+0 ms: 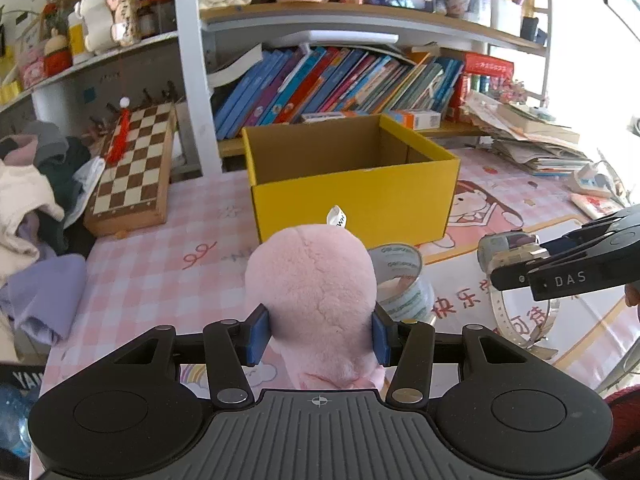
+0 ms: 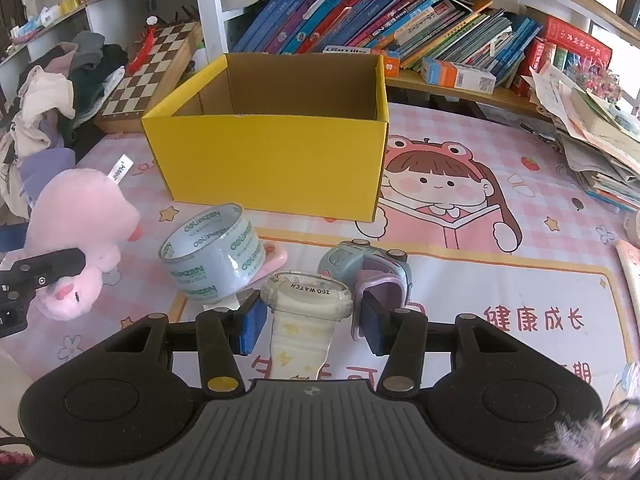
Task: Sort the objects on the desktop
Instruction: 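Lift the pig with the left tool while the right tool lifts the watch toward the yellow box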
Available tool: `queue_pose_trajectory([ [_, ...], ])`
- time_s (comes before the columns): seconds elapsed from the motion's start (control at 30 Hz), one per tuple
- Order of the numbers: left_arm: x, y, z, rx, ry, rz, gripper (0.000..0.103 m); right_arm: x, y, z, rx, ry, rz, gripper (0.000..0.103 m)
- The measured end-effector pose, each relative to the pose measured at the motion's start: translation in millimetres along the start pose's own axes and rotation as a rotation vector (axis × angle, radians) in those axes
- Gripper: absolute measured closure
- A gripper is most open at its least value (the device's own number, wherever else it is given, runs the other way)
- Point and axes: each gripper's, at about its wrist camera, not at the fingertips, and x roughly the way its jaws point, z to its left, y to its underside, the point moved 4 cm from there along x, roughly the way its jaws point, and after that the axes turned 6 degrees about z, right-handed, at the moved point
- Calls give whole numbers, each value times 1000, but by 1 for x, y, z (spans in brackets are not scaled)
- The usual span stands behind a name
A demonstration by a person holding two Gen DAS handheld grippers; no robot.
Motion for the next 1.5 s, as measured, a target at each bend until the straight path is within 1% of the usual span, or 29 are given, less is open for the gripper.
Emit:
queue_pose_trajectory([
  [0.37, -8, -7, -13, 60, 73, -11, 54, -16, -1, 5, -29, -18, 13, 56],
  [0.6, -10, -15, -17, 73, 93, -29, 54, -24, -6, 8, -45, -32, -4, 56],
  [1.13, -10, -48, -27, 94, 81, -97, 54, -37, -46, 0, -130, -60, -67, 56],
  [1.5, 1, -82, -30, 98, 41, -143, 54, -41, -88, -15, -180, -86, -138, 56],
])
